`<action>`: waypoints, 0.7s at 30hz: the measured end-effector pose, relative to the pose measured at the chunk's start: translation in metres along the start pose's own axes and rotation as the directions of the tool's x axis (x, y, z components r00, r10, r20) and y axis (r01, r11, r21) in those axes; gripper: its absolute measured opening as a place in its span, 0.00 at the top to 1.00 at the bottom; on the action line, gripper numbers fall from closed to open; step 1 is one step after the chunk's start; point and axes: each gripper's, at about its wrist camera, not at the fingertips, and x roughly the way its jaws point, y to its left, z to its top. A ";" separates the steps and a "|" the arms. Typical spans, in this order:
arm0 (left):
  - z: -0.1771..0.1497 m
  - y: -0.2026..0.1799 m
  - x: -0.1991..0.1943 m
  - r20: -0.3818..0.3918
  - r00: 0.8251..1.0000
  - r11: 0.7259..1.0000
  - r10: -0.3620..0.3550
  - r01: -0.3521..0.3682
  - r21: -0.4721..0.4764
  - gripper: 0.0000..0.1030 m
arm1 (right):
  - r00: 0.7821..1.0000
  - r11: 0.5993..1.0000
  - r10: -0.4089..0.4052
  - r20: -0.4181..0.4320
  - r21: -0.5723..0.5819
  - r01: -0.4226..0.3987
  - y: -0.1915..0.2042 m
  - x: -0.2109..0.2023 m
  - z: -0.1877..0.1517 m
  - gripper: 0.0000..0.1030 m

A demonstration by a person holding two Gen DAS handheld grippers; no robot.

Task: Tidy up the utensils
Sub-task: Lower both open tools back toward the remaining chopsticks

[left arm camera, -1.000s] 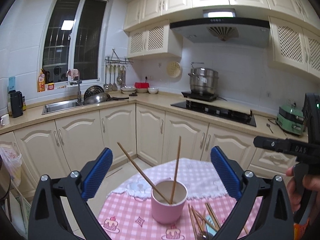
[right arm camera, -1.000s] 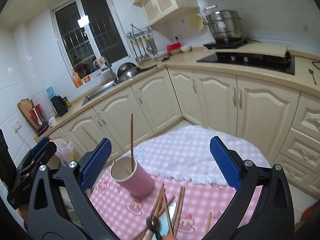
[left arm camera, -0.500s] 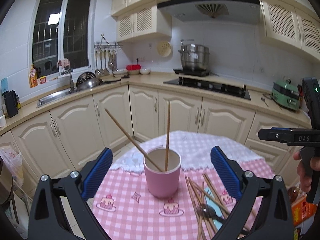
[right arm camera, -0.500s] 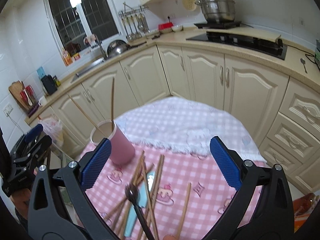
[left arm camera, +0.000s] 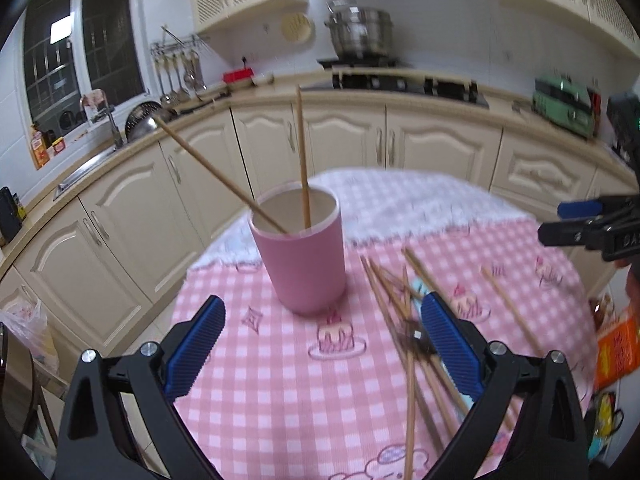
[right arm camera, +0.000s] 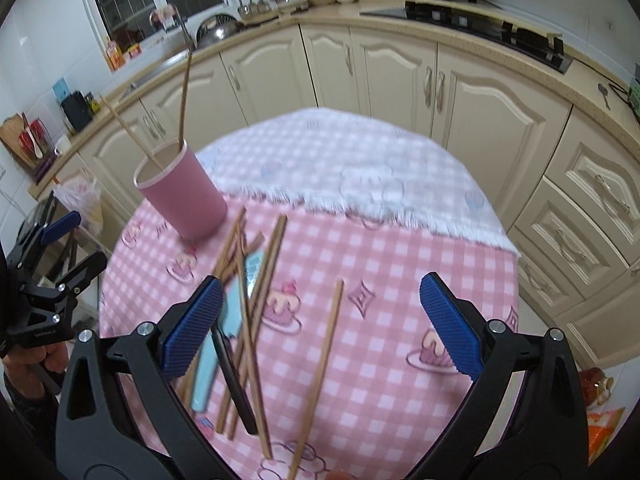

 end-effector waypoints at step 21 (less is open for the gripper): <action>-0.033 -0.033 0.056 -0.241 0.970 0.991 -0.046 0.075 0.109 0.07 | 0.972 0.999 0.003 -0.233 -0.039 -0.012 -0.004 0.052 -0.036 0.20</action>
